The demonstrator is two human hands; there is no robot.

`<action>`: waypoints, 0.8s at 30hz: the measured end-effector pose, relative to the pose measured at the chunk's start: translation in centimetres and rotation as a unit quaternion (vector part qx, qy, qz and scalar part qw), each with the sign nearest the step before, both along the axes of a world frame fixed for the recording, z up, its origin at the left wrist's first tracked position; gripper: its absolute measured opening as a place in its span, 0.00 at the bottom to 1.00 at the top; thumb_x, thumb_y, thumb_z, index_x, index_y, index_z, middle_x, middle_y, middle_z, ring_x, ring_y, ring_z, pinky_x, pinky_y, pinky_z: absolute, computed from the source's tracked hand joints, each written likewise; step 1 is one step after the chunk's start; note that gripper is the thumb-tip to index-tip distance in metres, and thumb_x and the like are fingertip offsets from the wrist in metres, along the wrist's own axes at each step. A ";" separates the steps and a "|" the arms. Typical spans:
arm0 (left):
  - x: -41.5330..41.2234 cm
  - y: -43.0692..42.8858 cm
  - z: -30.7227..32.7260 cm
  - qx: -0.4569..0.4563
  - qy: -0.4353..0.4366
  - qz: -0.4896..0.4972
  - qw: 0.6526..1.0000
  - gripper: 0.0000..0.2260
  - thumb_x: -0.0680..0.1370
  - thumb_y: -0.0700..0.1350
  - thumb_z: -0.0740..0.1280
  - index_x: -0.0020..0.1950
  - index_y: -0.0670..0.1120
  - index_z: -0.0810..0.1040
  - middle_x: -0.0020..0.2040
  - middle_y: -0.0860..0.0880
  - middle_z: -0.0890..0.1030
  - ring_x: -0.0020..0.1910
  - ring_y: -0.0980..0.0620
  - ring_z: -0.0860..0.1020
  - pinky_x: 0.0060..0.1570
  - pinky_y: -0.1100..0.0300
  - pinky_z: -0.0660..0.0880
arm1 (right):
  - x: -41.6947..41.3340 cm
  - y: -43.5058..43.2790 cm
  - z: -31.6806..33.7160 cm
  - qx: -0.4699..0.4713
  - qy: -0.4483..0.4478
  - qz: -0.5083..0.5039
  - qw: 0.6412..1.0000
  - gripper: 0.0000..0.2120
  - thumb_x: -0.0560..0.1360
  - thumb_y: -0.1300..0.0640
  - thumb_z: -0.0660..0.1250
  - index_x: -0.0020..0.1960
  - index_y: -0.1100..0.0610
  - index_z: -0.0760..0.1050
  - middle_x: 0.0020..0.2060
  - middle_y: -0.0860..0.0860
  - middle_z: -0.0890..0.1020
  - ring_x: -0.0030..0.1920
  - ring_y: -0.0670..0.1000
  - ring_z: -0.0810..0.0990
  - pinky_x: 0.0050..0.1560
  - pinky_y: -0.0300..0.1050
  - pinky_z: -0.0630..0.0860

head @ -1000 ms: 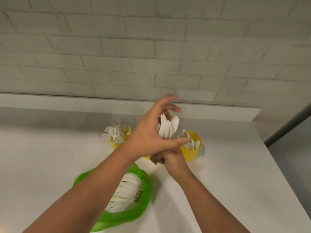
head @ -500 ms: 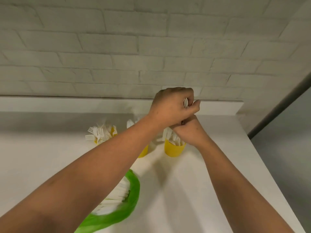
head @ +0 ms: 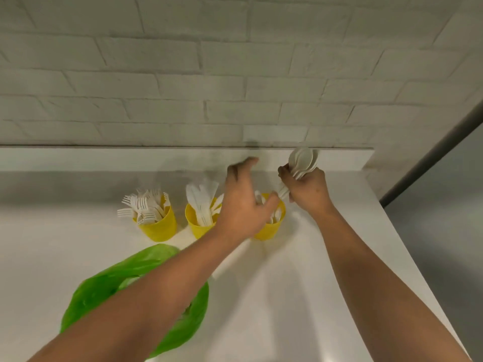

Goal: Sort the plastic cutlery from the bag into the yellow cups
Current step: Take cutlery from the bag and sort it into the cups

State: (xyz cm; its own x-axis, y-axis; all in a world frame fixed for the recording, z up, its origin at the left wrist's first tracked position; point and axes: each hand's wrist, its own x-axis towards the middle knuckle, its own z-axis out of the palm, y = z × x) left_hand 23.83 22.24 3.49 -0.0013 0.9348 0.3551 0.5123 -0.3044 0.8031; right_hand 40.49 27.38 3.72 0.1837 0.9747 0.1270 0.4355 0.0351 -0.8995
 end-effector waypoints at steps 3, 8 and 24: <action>0.2 -1.8 -3.2 -0.056 0.025 -0.016 0.998 0.52 0.64 0.56 0.80 0.81 0.49 0.56 0.69 0.47 0.64 0.67 0.52 0.68 0.64 0.61 0.68 | -0.5 -0.2 -3.1 -0.017 -0.003 -0.025 1.000 0.12 0.74 0.52 0.74 0.39 0.60 0.81 0.32 0.55 0.85 0.31 0.51 0.83 0.36 0.48 0.79; 0.9 -1.5 -5.5 -0.124 0.016 -0.043 0.991 0.57 0.65 0.53 0.84 0.83 0.52 0.49 0.72 0.46 0.67 0.68 0.53 0.70 0.61 0.67 0.65 | -1.1 -0.2 -5.7 -0.088 -0.001 0.037 0.995 0.11 0.72 0.48 0.76 0.42 0.55 0.81 0.40 0.54 0.85 0.40 0.52 0.85 0.42 0.48 0.82; -0.2 1.6 -7.6 -0.114 0.120 -0.077 0.983 0.42 0.73 0.47 0.76 0.81 0.43 0.57 0.77 0.45 0.65 0.73 0.49 0.70 0.64 0.67 0.65 | -1.9 -0.1 -6.0 -0.013 -0.094 0.113 0.989 0.17 0.85 0.58 0.56 0.69 0.58 0.77 0.64 0.54 0.81 0.63 0.52 0.80 0.64 0.41 0.73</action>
State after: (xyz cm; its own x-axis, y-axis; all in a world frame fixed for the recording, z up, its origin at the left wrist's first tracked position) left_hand 23.67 23.82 -4.14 0.2047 0.9728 0.1086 0.6574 -0.2188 0.7210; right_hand 38.60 27.30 -2.32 -0.0642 0.9915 0.1134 0.5780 0.1296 -0.8057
